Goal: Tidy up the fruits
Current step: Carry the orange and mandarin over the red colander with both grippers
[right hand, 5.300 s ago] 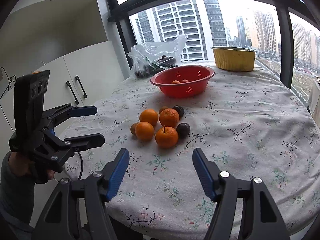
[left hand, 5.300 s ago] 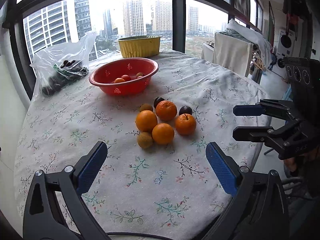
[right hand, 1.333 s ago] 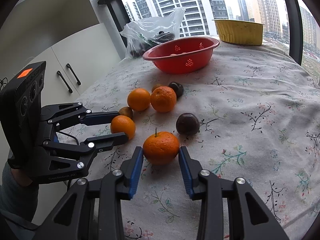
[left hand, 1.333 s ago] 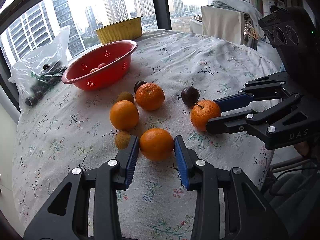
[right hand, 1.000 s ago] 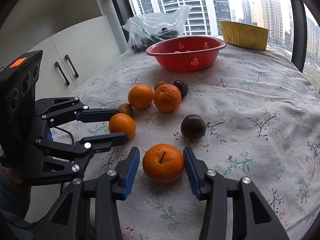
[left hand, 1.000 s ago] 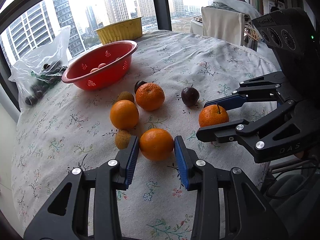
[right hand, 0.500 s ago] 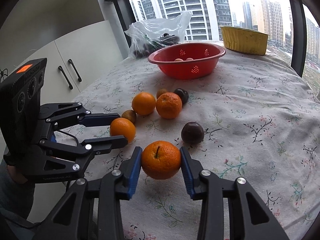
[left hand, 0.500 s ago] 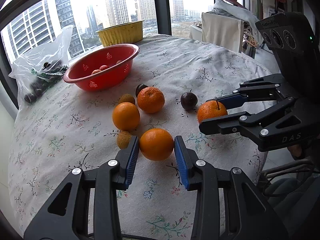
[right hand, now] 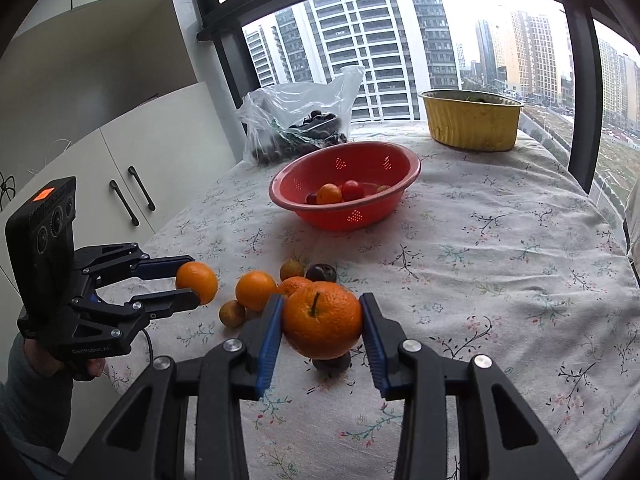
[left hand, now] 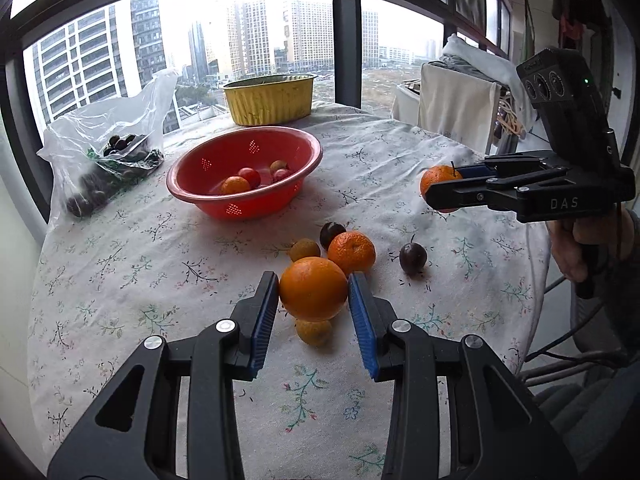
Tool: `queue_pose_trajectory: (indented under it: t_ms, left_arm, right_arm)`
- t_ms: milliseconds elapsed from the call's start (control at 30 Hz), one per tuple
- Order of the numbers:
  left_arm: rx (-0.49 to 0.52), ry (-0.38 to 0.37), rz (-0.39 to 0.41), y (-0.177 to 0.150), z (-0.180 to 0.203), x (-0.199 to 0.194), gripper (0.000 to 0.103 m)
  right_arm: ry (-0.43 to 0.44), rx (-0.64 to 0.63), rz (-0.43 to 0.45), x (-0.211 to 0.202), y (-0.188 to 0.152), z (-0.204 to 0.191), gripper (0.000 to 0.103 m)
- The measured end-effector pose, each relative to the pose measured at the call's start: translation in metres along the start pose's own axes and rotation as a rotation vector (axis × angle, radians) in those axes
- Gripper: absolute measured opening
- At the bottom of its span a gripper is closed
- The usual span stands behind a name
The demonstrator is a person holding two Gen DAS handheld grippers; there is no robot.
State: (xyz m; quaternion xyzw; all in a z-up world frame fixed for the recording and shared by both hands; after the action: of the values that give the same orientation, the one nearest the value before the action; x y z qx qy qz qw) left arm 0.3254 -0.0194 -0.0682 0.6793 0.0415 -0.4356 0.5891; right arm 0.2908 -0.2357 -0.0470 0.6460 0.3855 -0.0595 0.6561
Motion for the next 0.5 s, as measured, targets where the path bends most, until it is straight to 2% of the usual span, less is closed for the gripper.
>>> queue_pose_trajectory:
  t_ms: [200,400,500]
  left_arm:
    - [-0.024,0.009,0.054,0.054,-0.038,0.003,0.034]
    - [-0.017,0.043,0.034,0.108,-0.066,0.046,0.034]
    - [-0.021,0.038,0.0,0.125,-0.074,0.08,0.034]
  right_arm:
    - [-0.001,0.045,0.049,0.005,0.049,0.035,0.041]
    - [0.015,0.062,0.06,0.037,0.096,0.048,0.041]
    - [0.02,0.079,0.028,0.066,0.109,0.051,0.041]
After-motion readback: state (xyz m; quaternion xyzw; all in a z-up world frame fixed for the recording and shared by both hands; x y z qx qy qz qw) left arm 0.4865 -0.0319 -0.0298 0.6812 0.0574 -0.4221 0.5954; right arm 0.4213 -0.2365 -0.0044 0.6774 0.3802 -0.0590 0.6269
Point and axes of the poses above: each gripper's, at about its wrist camera, not at the fingertips, and x roughly the way its jaws point, z to its right, y to its top, the point moved 4 cm from there along x, roughly the way its jaws point, and after that the axes turned 8 degrees about -x, right-handed, at the moved point
